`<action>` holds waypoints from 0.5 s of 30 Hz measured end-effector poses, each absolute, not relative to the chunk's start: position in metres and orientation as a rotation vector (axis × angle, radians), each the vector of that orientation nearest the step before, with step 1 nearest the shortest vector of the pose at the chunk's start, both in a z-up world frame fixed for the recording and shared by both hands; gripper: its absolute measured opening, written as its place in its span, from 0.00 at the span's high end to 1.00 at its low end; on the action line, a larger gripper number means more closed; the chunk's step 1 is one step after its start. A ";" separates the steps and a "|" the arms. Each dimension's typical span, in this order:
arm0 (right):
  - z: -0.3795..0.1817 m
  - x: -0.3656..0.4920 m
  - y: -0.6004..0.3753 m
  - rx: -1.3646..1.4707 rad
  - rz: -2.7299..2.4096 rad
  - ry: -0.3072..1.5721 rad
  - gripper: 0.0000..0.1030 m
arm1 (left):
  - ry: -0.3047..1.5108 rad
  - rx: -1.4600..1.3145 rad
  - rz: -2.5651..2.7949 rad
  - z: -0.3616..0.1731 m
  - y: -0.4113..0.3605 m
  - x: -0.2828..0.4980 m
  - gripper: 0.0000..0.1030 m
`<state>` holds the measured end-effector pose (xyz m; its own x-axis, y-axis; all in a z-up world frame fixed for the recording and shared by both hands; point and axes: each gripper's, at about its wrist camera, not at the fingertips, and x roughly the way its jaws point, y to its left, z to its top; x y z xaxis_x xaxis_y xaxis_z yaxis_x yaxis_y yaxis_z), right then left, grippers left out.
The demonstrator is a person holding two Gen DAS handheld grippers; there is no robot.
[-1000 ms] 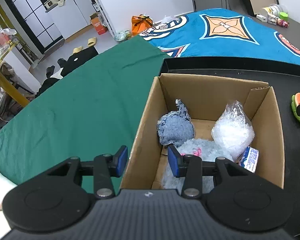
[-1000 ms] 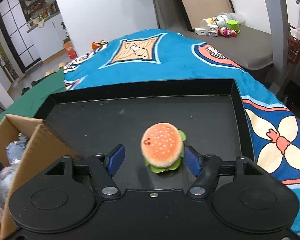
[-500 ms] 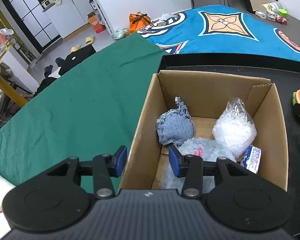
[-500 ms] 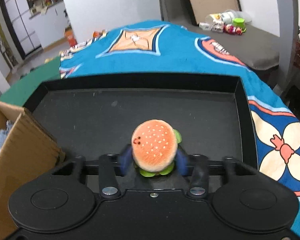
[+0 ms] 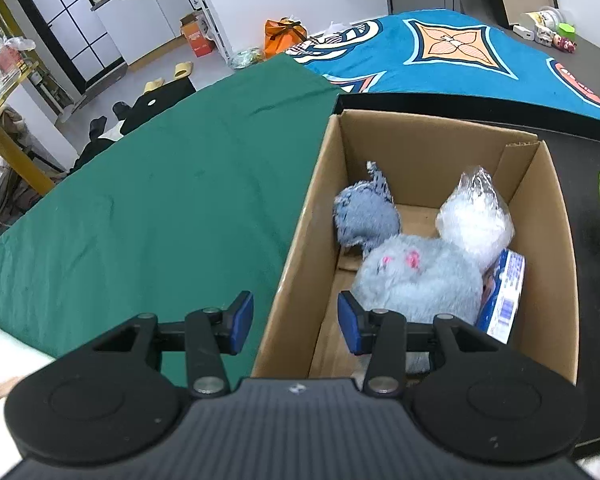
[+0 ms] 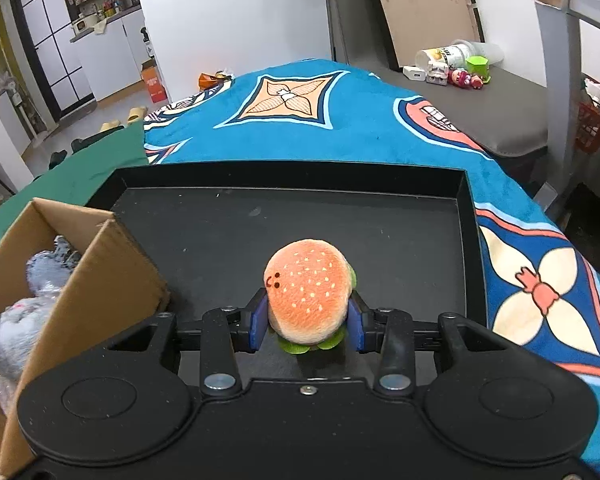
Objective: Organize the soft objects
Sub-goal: 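Close the right tool on the burger plush toy, then carry the burger plush with the right tool into the box and release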
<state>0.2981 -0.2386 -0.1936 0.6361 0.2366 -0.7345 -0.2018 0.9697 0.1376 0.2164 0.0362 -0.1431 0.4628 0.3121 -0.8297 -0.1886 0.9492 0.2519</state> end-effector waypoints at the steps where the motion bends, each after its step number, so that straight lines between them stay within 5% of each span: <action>1: -0.192 0.296 -0.239 0.050 0.249 0.848 0.62 | 1.047 0.127 0.307 -0.142 0.037 0.215 0.56; 15: -0.157 0.257 -0.235 0.065 0.267 0.825 0.62 | 1.032 0.108 0.255 -0.135 0.043 0.192 0.56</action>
